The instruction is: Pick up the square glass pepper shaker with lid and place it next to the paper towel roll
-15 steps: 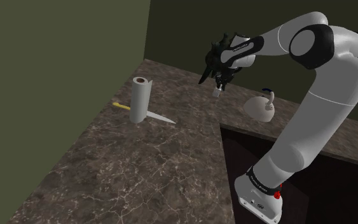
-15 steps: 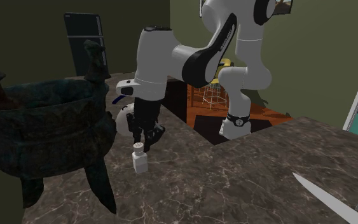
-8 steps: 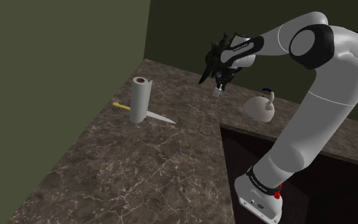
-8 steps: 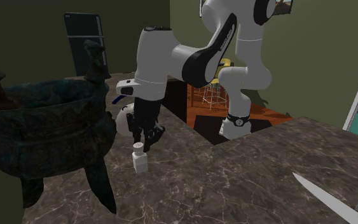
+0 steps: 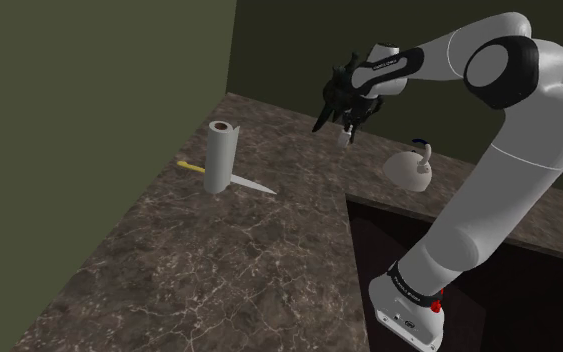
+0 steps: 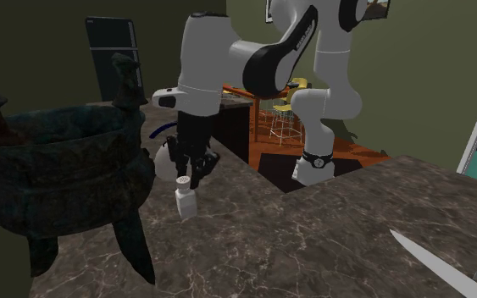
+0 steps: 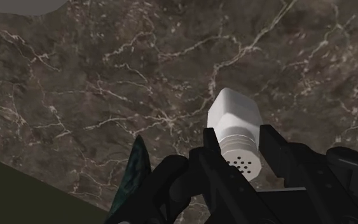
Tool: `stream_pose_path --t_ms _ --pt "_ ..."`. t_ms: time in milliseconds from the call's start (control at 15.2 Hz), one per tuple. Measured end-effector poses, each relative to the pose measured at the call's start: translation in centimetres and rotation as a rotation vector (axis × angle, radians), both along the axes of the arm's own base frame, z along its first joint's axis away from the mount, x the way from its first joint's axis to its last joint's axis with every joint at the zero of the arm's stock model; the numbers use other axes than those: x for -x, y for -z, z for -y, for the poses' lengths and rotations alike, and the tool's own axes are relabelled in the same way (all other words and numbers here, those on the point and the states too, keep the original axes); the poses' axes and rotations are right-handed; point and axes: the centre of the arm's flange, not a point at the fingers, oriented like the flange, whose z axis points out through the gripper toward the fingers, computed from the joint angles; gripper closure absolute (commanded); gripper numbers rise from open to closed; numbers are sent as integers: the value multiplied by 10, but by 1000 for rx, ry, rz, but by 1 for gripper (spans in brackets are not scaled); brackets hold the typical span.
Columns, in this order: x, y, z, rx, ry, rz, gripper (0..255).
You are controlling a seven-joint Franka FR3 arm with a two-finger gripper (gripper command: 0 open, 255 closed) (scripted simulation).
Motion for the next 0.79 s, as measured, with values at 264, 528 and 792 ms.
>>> stream_pose_path --t_ms 264,528,792 --pt "1 -20 1 0 0 0 255" --pt "2 -42 1 0 0 0 255" --pt "1 -63 1 0 0 0 255"
